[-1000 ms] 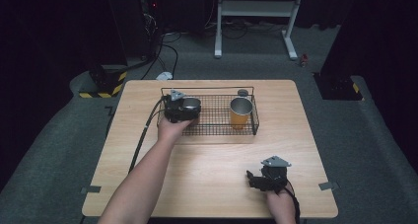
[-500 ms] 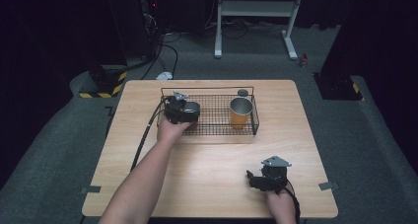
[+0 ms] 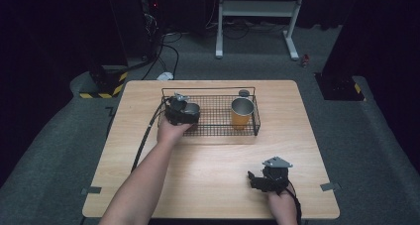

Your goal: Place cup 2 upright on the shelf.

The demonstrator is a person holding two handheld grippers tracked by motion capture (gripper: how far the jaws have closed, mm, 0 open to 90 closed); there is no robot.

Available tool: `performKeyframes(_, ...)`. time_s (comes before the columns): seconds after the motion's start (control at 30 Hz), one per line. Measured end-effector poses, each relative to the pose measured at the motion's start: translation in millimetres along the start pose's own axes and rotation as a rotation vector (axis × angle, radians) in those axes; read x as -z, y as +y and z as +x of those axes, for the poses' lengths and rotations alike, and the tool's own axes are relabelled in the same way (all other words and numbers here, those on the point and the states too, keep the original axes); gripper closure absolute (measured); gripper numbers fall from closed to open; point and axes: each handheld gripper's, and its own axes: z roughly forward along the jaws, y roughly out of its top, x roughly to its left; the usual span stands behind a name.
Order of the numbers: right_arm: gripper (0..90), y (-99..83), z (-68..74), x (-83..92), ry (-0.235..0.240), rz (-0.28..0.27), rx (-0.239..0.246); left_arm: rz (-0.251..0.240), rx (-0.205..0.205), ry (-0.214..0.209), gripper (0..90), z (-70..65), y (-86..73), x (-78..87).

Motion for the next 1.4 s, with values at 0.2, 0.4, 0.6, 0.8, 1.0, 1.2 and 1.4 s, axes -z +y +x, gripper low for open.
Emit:
performKeyframes(0.2, 11.5, 0.0, -0.2, 0.0, 0.0, -0.001, -0.001, 0.014, 0.014, -0.002, 14.9, 2.7, -1.5, 0.0)
performKeyframes(0.4, 12.2, -0.1, 0.0, 0.1, -0.004, 0.0, 0.008, 0.022, 0.014, 0.008, 14.8, 3.1, -0.9, 0.2)
performKeyframes(0.6, 12.1, 0.0, 0.6, 0.0, -0.007, 0.001, 0.007, 0.056, 0.012, -0.003, 13.5, 1.6, -0.8, 0.6)
performKeyframes(0.8, 12.1, 0.0, 0.6, 0.0, -0.008, 0.001, 0.009, 0.087, 0.007, -0.012, 1.3, 3.6, -0.7, -1.0)
performKeyframes(1.0, 12.1, 0.0, 0.6, 0.0, -0.008, 0.001, 0.009, 0.058, 0.009, 0.016, 0.2, 5.8, 1.1, 4.7)
performKeyframes(1.2, 12.1, 0.0, 0.6, 0.0, -0.008, 0.001, 0.009, -0.012, 0.017, 0.001, 0.1, 5.3, 5.5, 15.7)
performKeyframes(1.4, 12.1, 0.0, 0.6, 0.0, -0.008, 0.001, 0.009, -0.041, -0.006, -0.031, 0.6, 2.9, 7.3, 29.0)
